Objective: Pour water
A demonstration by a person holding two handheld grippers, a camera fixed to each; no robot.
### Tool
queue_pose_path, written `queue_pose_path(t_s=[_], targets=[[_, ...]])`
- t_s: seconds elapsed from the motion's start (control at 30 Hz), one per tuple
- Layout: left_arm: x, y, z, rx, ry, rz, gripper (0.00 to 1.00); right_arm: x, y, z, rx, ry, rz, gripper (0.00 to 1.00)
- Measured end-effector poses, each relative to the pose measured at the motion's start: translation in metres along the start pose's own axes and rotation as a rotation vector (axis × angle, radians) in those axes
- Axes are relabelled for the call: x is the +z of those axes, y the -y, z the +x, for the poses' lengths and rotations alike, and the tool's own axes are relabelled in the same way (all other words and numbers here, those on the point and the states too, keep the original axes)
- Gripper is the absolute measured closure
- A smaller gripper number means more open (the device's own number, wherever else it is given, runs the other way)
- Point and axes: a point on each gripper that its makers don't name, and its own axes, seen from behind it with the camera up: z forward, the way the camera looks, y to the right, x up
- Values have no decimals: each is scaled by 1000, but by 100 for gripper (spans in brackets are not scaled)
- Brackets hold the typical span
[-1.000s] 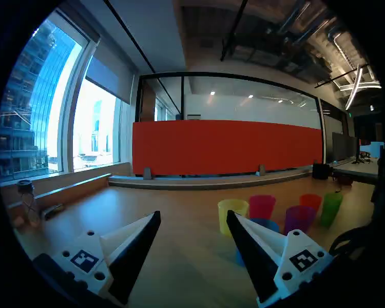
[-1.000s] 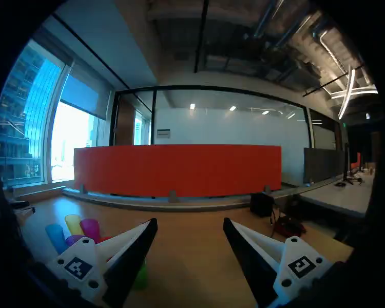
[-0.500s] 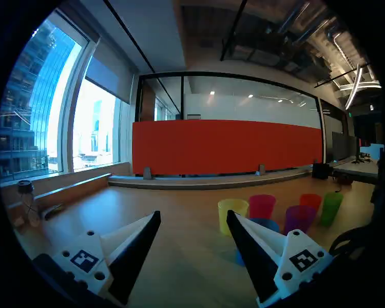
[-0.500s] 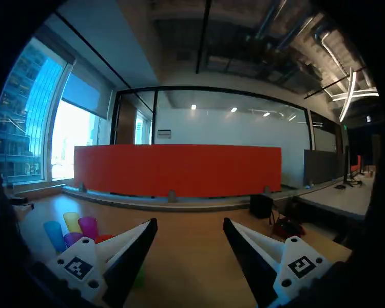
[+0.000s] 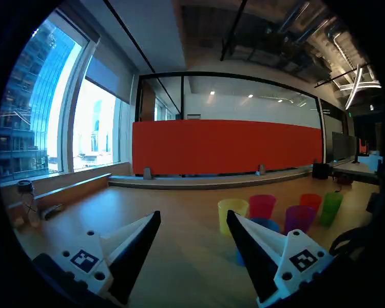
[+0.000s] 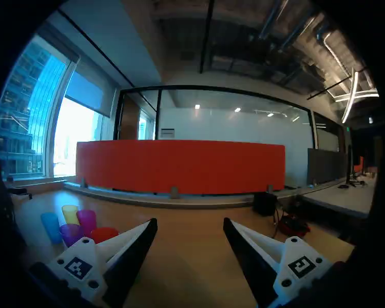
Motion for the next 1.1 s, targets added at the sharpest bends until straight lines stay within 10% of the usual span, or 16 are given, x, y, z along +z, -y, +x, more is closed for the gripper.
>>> queue_pose_path(t_s=[1.1], targets=[[0, 0, 0, 0, 0, 0, 4, 16, -12, -46, 21, 39, -27, 1]])
